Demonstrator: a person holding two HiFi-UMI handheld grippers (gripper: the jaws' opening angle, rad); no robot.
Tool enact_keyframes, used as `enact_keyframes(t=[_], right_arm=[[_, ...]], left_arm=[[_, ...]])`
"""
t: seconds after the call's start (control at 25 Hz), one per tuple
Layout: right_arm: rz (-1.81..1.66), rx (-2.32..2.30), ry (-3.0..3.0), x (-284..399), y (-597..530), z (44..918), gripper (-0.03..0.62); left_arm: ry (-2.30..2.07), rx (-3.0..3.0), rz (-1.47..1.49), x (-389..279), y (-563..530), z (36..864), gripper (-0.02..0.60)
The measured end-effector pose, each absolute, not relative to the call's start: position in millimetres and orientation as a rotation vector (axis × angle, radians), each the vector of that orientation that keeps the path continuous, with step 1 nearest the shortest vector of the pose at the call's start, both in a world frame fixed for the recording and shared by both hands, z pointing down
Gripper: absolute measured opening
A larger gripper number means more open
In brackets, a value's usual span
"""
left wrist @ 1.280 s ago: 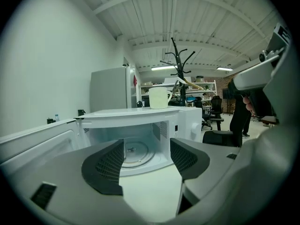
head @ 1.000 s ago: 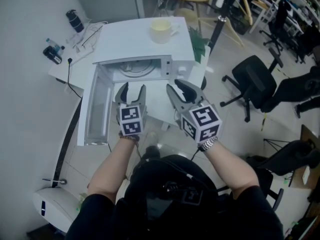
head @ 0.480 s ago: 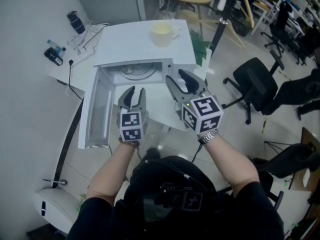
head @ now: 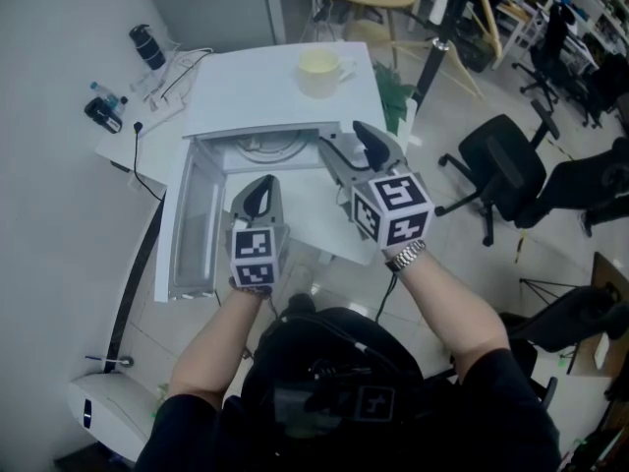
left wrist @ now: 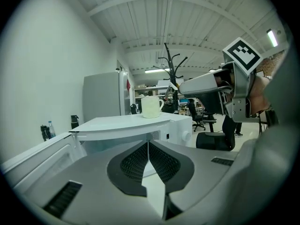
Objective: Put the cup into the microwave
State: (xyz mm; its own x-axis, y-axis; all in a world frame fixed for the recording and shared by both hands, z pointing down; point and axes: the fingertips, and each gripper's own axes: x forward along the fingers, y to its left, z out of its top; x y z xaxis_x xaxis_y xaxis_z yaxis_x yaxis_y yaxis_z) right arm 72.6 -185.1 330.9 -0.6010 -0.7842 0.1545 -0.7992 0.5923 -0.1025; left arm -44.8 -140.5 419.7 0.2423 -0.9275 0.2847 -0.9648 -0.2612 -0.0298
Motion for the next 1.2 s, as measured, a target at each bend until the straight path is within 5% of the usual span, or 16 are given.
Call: enact_keyframes(t=[0.76, 1.2], right_arm=[[0.278, 1.455, -2.617, 60.6, -250.5, 339.3, 0.408], [0.279, 1.517, -2.523, 54.4, -292.9, 347.6, 0.417]], left_arm=[[-1.734, 2.393, 0.362, -53.4, -160.5, 399.3, 0.002], [-1.693, 2.412, 0.322, -62.8, -176.4, 390.7, 0.002]])
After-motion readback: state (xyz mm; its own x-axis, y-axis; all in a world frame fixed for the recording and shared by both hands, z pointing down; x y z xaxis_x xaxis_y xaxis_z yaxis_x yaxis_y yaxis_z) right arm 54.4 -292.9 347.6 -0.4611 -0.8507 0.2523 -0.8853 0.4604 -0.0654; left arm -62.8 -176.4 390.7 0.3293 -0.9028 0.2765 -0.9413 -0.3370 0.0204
